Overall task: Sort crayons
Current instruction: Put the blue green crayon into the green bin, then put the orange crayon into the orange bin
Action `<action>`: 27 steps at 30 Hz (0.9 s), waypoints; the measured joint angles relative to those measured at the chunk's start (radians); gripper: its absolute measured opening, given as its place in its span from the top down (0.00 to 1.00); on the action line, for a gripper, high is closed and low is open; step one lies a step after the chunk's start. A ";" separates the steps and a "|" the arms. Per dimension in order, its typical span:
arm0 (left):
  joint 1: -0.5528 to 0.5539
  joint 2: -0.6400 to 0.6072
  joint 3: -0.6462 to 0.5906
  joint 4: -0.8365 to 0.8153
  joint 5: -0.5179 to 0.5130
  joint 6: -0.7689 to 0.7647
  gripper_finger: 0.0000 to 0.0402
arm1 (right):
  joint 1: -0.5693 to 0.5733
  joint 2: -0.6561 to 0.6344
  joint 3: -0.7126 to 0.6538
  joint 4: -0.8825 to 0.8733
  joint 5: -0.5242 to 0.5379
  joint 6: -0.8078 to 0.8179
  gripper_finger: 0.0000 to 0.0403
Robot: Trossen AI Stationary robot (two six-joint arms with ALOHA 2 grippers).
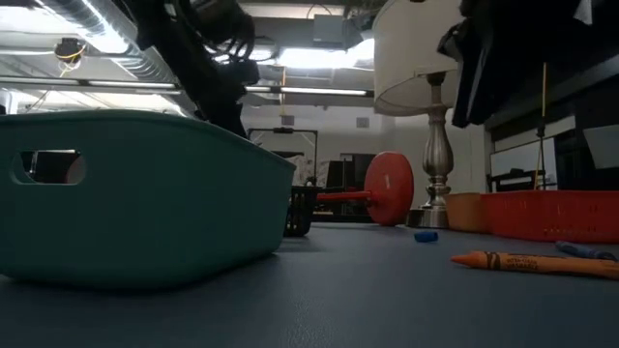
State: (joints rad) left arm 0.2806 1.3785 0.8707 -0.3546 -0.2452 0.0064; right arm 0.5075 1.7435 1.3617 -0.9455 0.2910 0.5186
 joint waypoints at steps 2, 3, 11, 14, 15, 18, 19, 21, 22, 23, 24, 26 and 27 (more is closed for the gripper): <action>0.032 0.003 0.000 0.000 -0.043 0.058 0.98 | -0.013 0.000 0.000 0.032 -0.047 0.000 0.65; 0.049 0.005 0.000 -0.001 -0.059 0.090 0.98 | -0.015 0.000 0.000 0.048 -0.064 0.000 0.65; 0.162 0.011 0.000 -0.031 -0.085 0.214 0.97 | -0.004 0.017 0.000 0.182 -0.102 0.008 0.65; 0.188 0.011 0.000 -0.031 -0.085 0.214 0.94 | 0.013 0.032 0.000 0.196 -0.118 0.039 0.65; 0.197 0.011 0.000 -0.032 -0.085 0.214 0.93 | 0.015 0.040 0.000 0.198 -0.122 0.056 0.65; 0.216 0.011 0.000 -0.034 -0.085 0.214 0.88 | 0.036 0.069 0.000 0.192 -0.134 0.103 0.65; 0.221 0.011 0.000 -0.034 -0.085 0.214 0.87 | 0.044 0.081 0.000 0.195 -0.140 0.115 0.65; 0.226 0.011 0.000 -0.035 -0.084 0.214 0.83 | 0.060 0.102 0.000 0.198 -0.157 0.136 0.65; 0.229 0.011 0.000 -0.035 -0.084 0.214 0.82 | 0.069 0.113 0.000 0.201 -0.162 0.145 0.65; 0.231 0.011 0.000 -0.035 -0.084 0.214 0.80 | 0.077 0.124 0.000 0.207 -0.165 0.157 0.65; 0.231 0.011 0.000 -0.035 -0.083 0.213 0.79 | 0.086 0.134 0.000 0.211 -0.165 0.164 0.65; 0.231 0.011 0.000 -0.035 -0.082 0.213 0.77 | 0.099 0.156 0.000 0.223 -0.169 0.180 0.65; 0.231 0.011 0.000 -0.035 -0.082 0.213 0.76 | 0.105 0.165 0.000 0.227 -0.170 0.185 0.65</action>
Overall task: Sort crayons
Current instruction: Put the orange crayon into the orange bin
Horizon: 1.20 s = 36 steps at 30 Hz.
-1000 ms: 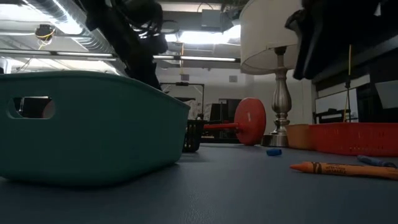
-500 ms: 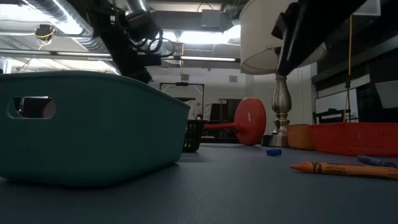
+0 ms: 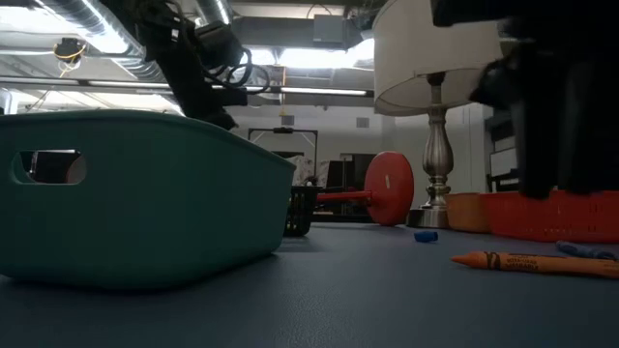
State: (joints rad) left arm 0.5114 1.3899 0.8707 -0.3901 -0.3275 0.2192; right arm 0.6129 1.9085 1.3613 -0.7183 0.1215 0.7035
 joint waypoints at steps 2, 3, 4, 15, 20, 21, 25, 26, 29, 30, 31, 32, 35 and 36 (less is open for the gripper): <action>0.000 0.000 0.000 0.000 0.000 0.000 0.75 | 0.010 0.017 0.000 0.001 0.000 0.010 0.65; 0.000 0.000 0.000 0.000 0.000 0.000 0.74 | 0.012 0.025 0.000 0.003 0.001 0.014 0.65; 0.000 0.000 0.000 0.000 0.000 -0.001 0.74 | 0.012 0.031 0.000 0.006 0.001 0.020 0.65; 0.000 0.000 0.000 0.000 0.000 -0.007 0.77 | 0.015 0.081 0.000 -0.010 0.045 0.027 0.65; 0.000 0.000 0.000 0.000 0.000 -0.007 0.77 | 0.015 0.082 0.000 -0.015 0.080 0.027 0.65; 0.000 0.000 0.000 0.000 0.000 -0.007 0.77 | 0.015 0.082 0.000 -0.016 0.087 0.027 0.65; 0.000 0.000 0.000 0.000 0.000 -0.007 0.77 | 0.015 0.082 0.000 -0.017 0.097 0.026 0.65; 0.000 0.000 0.000 0.000 0.000 -0.007 0.77 | 0.015 0.082 0.000 -0.017 0.097 0.026 0.65; 0.000 0.000 0.000 0.001 0.000 -0.007 0.77 | 0.015 0.082 0.000 -0.021 0.096 0.026 0.65; 0.000 0.000 0.000 0.001 0.000 -0.007 0.77 | 0.015 0.082 0.000 -0.026 0.096 0.026 0.65; 0.000 0.000 0.000 0.001 0.000 -0.007 0.77 | 0.015 0.082 -0.001 -0.032 0.096 0.026 0.65; 0.000 0.000 0.000 0.001 0.000 -0.007 0.77 | 0.015 0.082 -0.005 -0.037 0.096 0.026 0.65; 0.000 0.000 0.000 0.001 0.000 -0.007 0.77 | 0.015 0.082 -0.021 -0.041 0.092 0.032 0.65; 0.000 0.000 0.000 0.001 0.000 -0.007 0.77 | 0.015 0.082 -0.025 -0.040 0.077 0.033 0.65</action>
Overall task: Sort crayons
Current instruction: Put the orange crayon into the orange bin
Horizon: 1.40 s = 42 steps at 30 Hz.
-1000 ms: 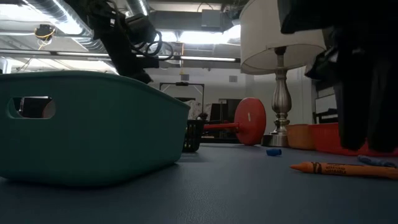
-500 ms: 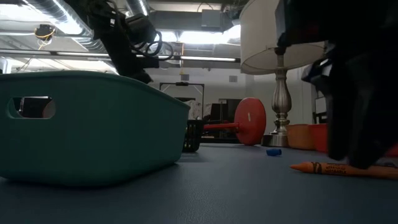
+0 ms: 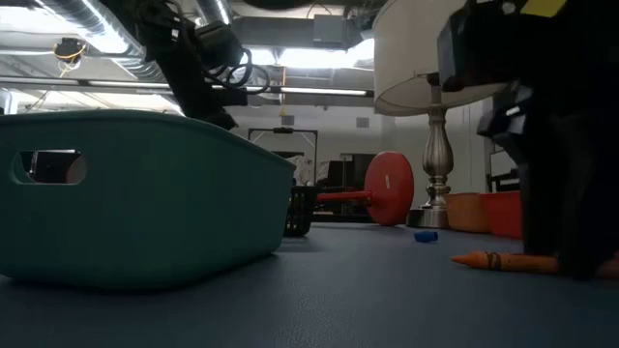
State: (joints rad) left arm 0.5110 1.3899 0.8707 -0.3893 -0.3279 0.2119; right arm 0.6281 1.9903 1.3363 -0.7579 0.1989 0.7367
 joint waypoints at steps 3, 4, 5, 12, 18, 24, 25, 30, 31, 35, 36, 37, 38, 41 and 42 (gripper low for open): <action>0.000 0.000 0.000 0.000 0.000 0.000 0.77 | 0.000 0.000 -0.008 0.014 -0.031 0.002 0.65; 0.000 0.000 0.000 0.000 0.000 0.000 0.77 | 0.000 0.000 -0.009 0.016 -0.032 0.002 0.65; 0.000 0.000 0.000 0.000 0.000 0.000 0.77 | 0.000 0.000 -0.010 0.018 -0.032 0.002 0.65; 0.000 0.000 0.000 0.000 0.000 0.000 0.77 | 0.000 0.000 -0.010 0.027 -0.034 0.001 0.65; 0.000 0.000 0.000 0.000 0.000 0.000 0.77 | 0.000 0.000 -0.010 0.025 -0.034 0.000 0.65; 0.000 0.000 0.000 0.000 0.000 -0.001 0.77 | 0.000 -0.005 0.004 0.004 -0.033 -0.004 0.65; 0.000 0.000 0.000 0.000 0.000 -0.001 0.77 | 0.000 -0.005 0.010 -0.005 -0.032 -0.004 0.65; 0.000 0.000 0.000 0.000 0.000 -0.001 0.77 | 0.000 -0.006 0.035 -0.036 -0.012 -0.006 0.65; 0.000 0.000 0.000 0.000 0.000 -0.001 0.77 | 0.000 -0.006 0.038 -0.039 -0.005 -0.006 0.65; 0.000 0.000 0.000 0.000 0.000 -0.002 0.77 | 0.000 -0.007 0.037 -0.073 0.022 -0.006 0.65; 0.000 0.000 0.000 0.000 0.000 -0.002 0.77 | 0.000 -0.007 0.036 -0.073 0.025 -0.006 0.65; 0.000 0.000 0.000 0.000 0.000 -0.002 0.77 | 0.000 -0.007 0.034 -0.073 0.027 -0.006 0.65; 0.000 0.000 0.000 0.001 0.000 -0.003 0.77 | 0.000 -0.007 0.031 -0.073 0.026 -0.006 0.65; 0.000 0.000 0.000 0.000 0.000 -0.003 0.77 | 0.000 -0.007 0.021 -0.068 0.017 -0.005 0.65; 0.000 0.000 0.000 0.000 0.000 -0.003 0.77 | 0.000 -0.007 0.016 -0.058 0.009 -0.005 0.65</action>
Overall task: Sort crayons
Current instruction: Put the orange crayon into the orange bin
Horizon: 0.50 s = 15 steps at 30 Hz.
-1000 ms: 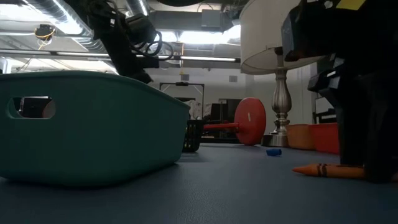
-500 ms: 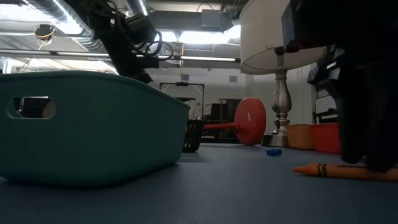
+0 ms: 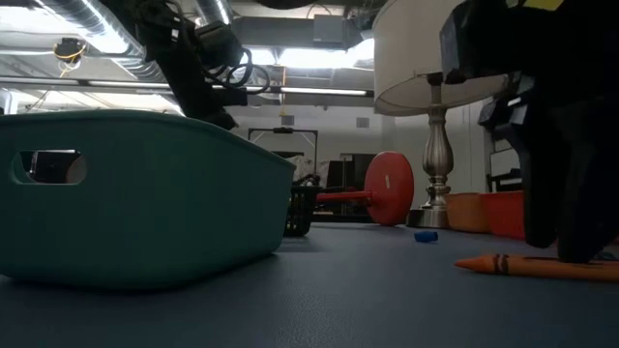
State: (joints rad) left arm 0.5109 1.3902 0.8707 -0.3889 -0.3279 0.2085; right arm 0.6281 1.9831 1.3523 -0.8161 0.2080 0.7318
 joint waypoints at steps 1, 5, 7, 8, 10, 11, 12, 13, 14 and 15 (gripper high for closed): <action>0.000 0.000 0.000 0.000 0.000 0.000 0.77 | 0.000 0.000 -0.003 0.007 -0.004 0.002 0.65; 0.000 0.000 0.000 0.000 0.000 0.000 0.77 | 0.000 0.000 -0.006 0.004 -0.007 0.006 0.65; 0.000 0.000 0.000 0.000 0.000 0.000 0.77 | 0.000 0.000 -0.007 0.006 0.002 0.007 0.65; 0.000 0.000 0.000 0.000 0.000 0.000 0.77 | 0.000 0.000 -0.007 0.004 0.012 0.007 0.65; 0.000 0.000 0.000 0.000 0.000 0.000 0.77 | 0.000 0.000 -0.007 0.004 0.014 0.007 0.65; 0.000 0.000 0.000 0.000 0.000 0.000 0.77 | 0.000 0.000 -0.007 0.004 0.017 0.007 0.65; 0.000 0.000 0.000 0.000 0.000 0.000 0.77 | 0.000 0.000 -0.007 0.004 0.017 0.005 0.65; 0.000 0.000 0.000 0.000 0.000 0.000 0.77 | 0.000 0.000 -0.007 0.003 0.017 0.005 0.65; 0.000 0.000 0.000 0.000 0.000 0.000 0.77 | 0.000 0.000 -0.007 0.003 0.017 0.005 0.65; 0.000 0.000 0.000 0.000 0.000 0.000 0.77 | 0.000 0.000 -0.007 0.003 0.018 0.005 0.65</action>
State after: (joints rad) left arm 0.5110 1.3899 0.8707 -0.3885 -0.3279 0.2089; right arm 0.6281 1.9835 1.3449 -0.8127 0.2255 0.7368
